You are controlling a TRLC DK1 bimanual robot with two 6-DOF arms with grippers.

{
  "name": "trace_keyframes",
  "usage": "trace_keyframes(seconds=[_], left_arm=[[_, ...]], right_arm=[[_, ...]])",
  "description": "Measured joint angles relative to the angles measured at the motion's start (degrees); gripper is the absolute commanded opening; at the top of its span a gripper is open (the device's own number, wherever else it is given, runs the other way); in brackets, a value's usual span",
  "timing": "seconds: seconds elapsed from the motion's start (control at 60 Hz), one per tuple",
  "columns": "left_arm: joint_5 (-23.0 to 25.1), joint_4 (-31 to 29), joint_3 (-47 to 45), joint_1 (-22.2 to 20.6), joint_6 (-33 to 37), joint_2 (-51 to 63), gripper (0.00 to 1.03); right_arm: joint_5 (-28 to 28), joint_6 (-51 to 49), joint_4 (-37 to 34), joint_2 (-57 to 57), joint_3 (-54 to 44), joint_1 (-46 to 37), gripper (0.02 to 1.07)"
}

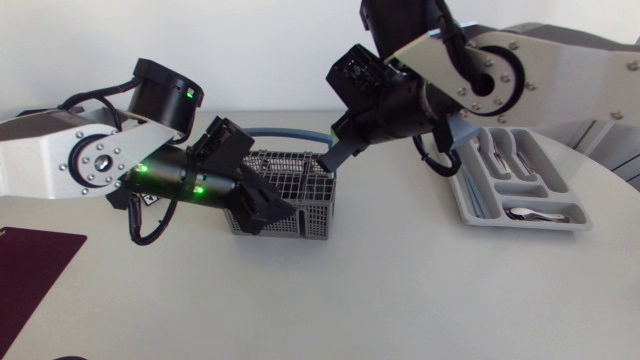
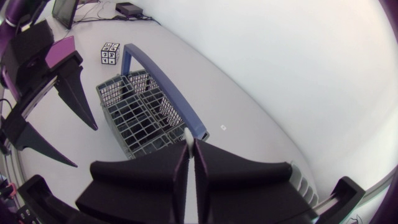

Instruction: Transfer all utensils from the basket to the drawer tray.

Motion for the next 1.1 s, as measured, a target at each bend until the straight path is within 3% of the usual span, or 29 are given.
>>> trace_keyframes(seconds=[0.167, 0.267, 0.533, 0.933, 1.1], left_arm=[[0.0, 0.0, 0.0, -1.9, 0.0, 0.0, 0.80], [0.5, 0.0, 0.1, -3.4, 0.0, 0.0, 0.81], [8.0, 0.0, 0.3, -4.9, -0.3, -2.6, 0.84], [14.0, 1.4, 0.2, -5.0, 0.0, -5.1, 0.86], [16.7, 1.5, 0.2, -6.4, 1.6, -5.7, 0.86]], right_arm=[[-0.1, -1.4, 0.4, -6.0, -2.2, 0.3, 0.09], [-3.1, -2.2, 0.2, -9.2, -3.3, 0.3, 0.09], [-17.8, -2.7, -2.9, -16.2, -8.0, -1.9, 0.09], [-38.4, -5.5, -11.9, -20.6, -10.0, -7.0, 0.09], [-44.3, -5.6, -14.3, -20.7, -10.0, -7.9, 0.09]])
